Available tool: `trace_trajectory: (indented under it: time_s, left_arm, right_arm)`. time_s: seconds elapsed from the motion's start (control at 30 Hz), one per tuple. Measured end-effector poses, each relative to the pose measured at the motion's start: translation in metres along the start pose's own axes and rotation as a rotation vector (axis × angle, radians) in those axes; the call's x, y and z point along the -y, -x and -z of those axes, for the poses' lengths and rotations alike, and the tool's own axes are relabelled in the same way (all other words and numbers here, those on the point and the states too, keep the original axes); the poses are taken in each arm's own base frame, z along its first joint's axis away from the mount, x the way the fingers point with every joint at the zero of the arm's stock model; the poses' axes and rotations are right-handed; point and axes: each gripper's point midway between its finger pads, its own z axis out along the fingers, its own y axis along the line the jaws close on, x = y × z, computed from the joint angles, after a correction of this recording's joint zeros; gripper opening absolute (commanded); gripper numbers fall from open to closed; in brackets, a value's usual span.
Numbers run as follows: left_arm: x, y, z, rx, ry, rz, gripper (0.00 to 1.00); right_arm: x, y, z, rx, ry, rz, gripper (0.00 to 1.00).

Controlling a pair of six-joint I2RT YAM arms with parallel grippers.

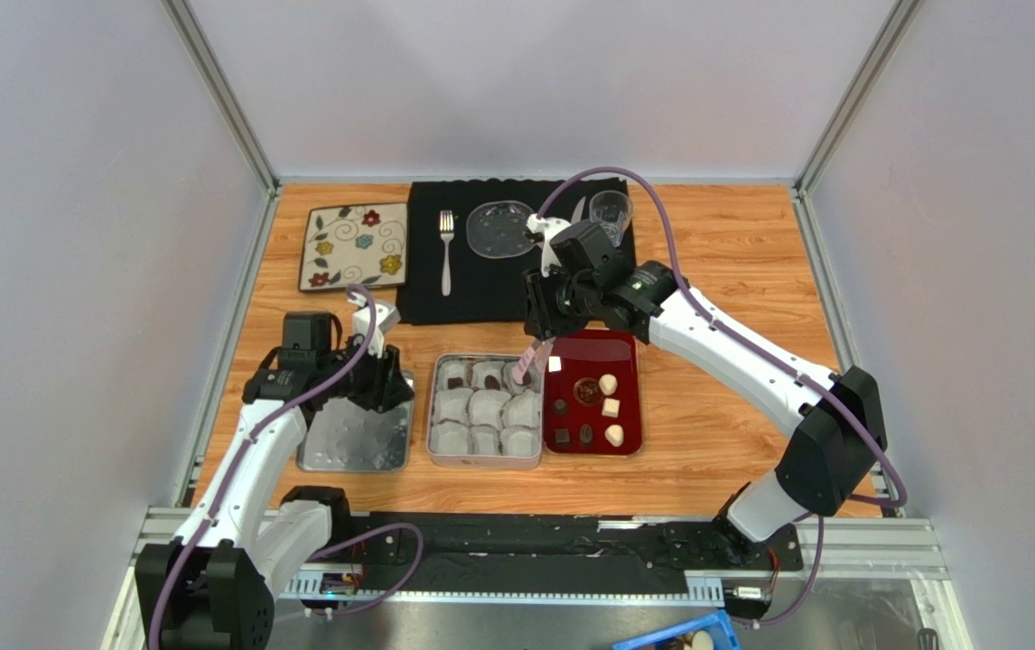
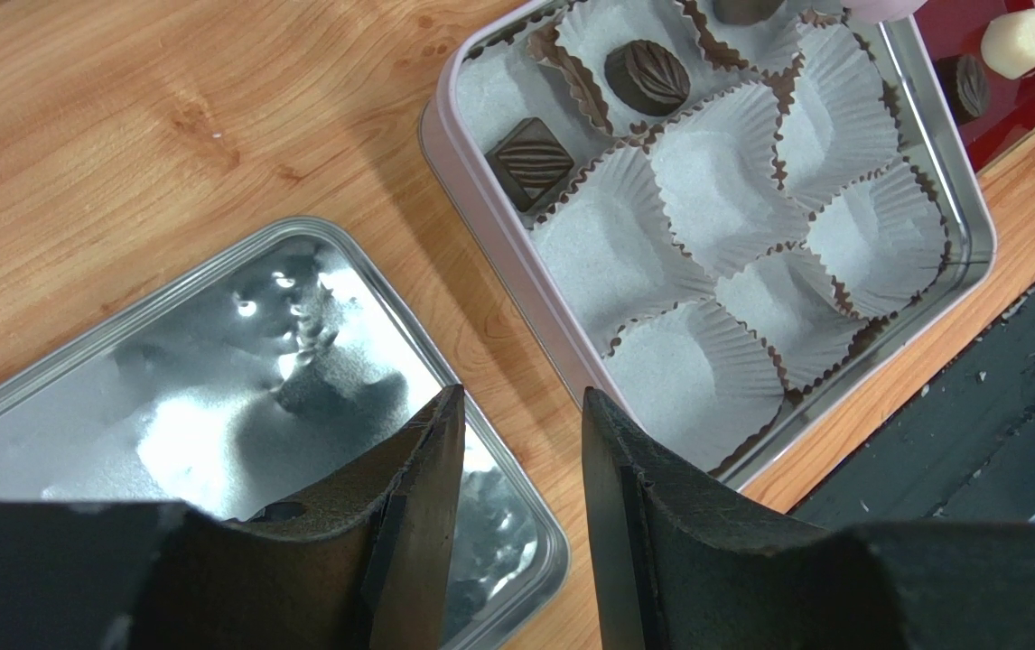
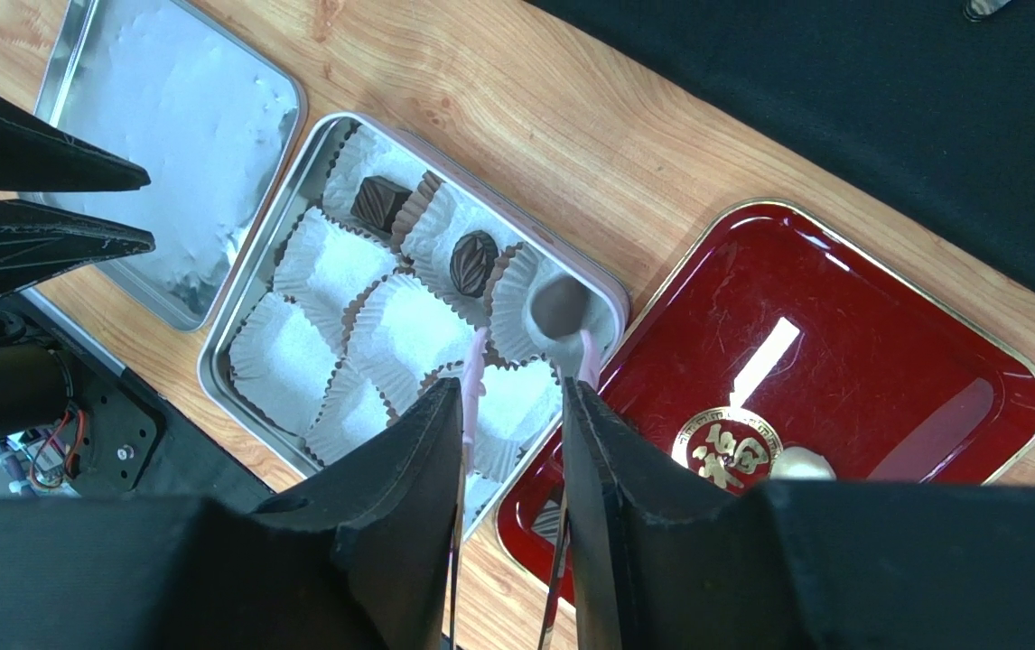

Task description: Pack the chocolate

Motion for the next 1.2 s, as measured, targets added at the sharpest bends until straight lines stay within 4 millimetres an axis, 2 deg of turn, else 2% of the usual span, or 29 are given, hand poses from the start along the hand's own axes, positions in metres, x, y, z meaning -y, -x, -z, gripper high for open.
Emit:
trace_trajectory:
  time_s: [0.13,0.37,0.53,0.7,0.9,1.2]
  left_arm:
    - [0.0,0.0,0.0,0.003,0.0,-0.002,0.46]
    - [0.0,0.001,0.001,0.004,0.001,-0.003,0.46]
    - [0.0,0.001,0.001,0.004,0.0,-0.003,0.46]
    - [0.0,0.001,0.001,0.004,0.0,-0.003,0.46]
    - [0.0,0.0,0.001,0.003,0.0,-0.002,0.46]
    - [0.001,-0.001,0.001,-0.001,-0.004,0.001,0.46]
  right_arm:
    - [0.001,0.001,0.0,0.005,-0.007,0.001,0.28]
    - [0.009,0.006,0.006,0.019,-0.033,0.0,0.27]
    - [0.024,0.013,0.033,0.079,-0.064,-0.013,0.23]
    - [0.041,0.009,0.058,0.12,-0.095,-0.039,0.23]
    - [0.061,-0.002,0.065,0.116,-0.139,-0.068,0.27]
    - [0.094,-0.037,0.065,0.058,-0.217,-0.117,0.3]
